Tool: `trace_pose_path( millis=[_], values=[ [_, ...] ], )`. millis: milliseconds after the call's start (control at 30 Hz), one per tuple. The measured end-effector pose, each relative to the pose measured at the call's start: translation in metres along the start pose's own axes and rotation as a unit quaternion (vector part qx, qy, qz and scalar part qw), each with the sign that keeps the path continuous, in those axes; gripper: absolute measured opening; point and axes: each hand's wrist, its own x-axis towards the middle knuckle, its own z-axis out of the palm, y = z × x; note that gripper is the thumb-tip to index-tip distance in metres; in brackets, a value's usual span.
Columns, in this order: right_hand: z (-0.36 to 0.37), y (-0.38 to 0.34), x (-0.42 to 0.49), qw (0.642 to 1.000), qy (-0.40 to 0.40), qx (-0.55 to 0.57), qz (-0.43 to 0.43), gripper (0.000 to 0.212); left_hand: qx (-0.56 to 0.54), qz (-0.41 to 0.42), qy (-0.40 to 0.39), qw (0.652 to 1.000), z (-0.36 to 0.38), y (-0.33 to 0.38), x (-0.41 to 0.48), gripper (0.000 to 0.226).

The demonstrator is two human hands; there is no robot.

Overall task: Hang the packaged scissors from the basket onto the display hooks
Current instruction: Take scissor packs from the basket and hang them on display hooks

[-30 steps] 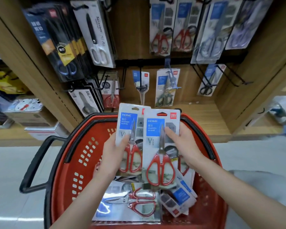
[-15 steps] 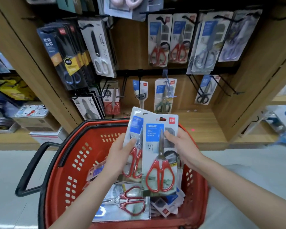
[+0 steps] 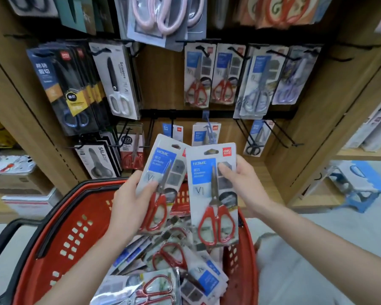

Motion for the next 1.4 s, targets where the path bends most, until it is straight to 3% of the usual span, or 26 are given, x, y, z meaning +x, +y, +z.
trace_pose_path(
  millis=[300, 467, 600, 700, 767, 833, 1000, 1100, 1267, 1400],
  values=[
    [-0.024, -0.061, 0.095, 0.984, 0.138, -0.068, -0.085, 0.018, -0.064, 0.035, 0.033, 0.997, 0.001, 0.009, 0.080, 0.007],
    [-0.008, -0.084, 0.159, 0.971, 0.176, -0.096, -0.130, 0.033, -0.075, 0.041, 0.066, 0.994, 0.001, 0.010, 0.118, 0.006],
    [0.012, -0.093, 0.192, 0.968, 0.189, -0.085, -0.142, 0.024, -0.079, 0.047, 0.072, 0.993, 0.000, 0.010, 0.138, 0.007],
    [0.020, -0.094, 0.202, 0.965, 0.214, -0.074, -0.130, 0.033, -0.079, 0.039, 0.071, 0.994, 0.000, 0.008, 0.148, 0.011],
    [0.020, -0.089, 0.207, 0.964, 0.227, -0.056, -0.125, 0.017, -0.082, 0.035, 0.072, 0.993, 0.001, 0.007, 0.151, 0.012],
    [0.018, -0.088, 0.210, 0.962, 0.236, -0.056, -0.126, 0.014, -0.082, 0.033, 0.069, 0.994, 0.002, 0.006, 0.152, 0.012],
    [0.010, -0.081, 0.266, 0.975, 0.213, -0.029, -0.059, 0.067, -0.101, 0.018, 0.064, 0.993, 0.003, 0.006, 0.153, 0.009],
    [0.021, -0.095, 0.272, 0.975, 0.215, -0.041, -0.026, 0.046, -0.103, 0.017, 0.071, 0.992, 0.001, 0.004, 0.153, 0.007],
    [0.019, -0.092, 0.291, 0.977, 0.210, -0.031, -0.002, 0.073, -0.105, 0.015, 0.070, 0.992, -0.003, -0.001, 0.152, 0.007],
    [0.013, -0.093, 0.293, 0.975, 0.214, -0.055, 0.007, 0.072, -0.102, 0.017, 0.073, 0.992, -0.003, -0.001, 0.155, 0.009]
  ],
)
